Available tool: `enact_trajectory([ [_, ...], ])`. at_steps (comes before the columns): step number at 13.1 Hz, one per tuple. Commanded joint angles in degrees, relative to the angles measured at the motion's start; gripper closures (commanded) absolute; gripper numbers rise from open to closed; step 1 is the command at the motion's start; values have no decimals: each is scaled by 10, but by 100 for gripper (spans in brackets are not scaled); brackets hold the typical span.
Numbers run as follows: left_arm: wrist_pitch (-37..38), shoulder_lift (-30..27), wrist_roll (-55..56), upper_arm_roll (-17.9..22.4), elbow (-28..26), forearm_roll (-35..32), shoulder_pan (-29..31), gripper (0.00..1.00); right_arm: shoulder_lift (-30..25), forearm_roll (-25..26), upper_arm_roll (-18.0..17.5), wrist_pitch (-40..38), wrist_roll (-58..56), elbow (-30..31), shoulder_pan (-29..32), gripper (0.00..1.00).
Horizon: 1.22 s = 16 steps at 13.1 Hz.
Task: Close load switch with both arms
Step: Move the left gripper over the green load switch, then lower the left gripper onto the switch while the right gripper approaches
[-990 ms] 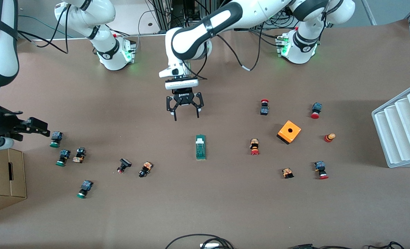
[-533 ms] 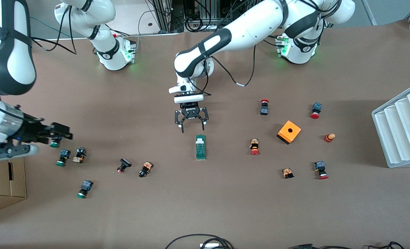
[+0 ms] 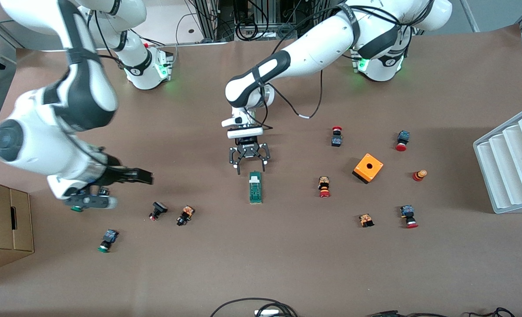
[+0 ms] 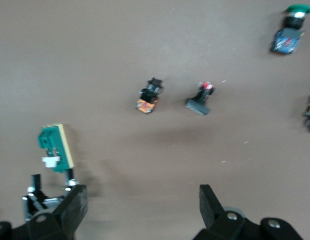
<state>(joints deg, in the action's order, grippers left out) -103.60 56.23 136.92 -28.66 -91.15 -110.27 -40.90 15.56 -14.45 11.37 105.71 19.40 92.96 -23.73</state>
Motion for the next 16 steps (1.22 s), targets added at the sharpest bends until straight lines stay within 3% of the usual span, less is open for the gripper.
enact_trajectory([
  [1,22,32,42,1,21,-45,-4,0,36,-9,6,33,111,-32,-47,0],
  [6,91,36,79,0,19,-57,-15,0,58,-9,6,88,327,-33,-126,0],
  [16,95,72,87,1,26,-87,-21,1,112,-8,6,194,610,-33,-225,0],
])
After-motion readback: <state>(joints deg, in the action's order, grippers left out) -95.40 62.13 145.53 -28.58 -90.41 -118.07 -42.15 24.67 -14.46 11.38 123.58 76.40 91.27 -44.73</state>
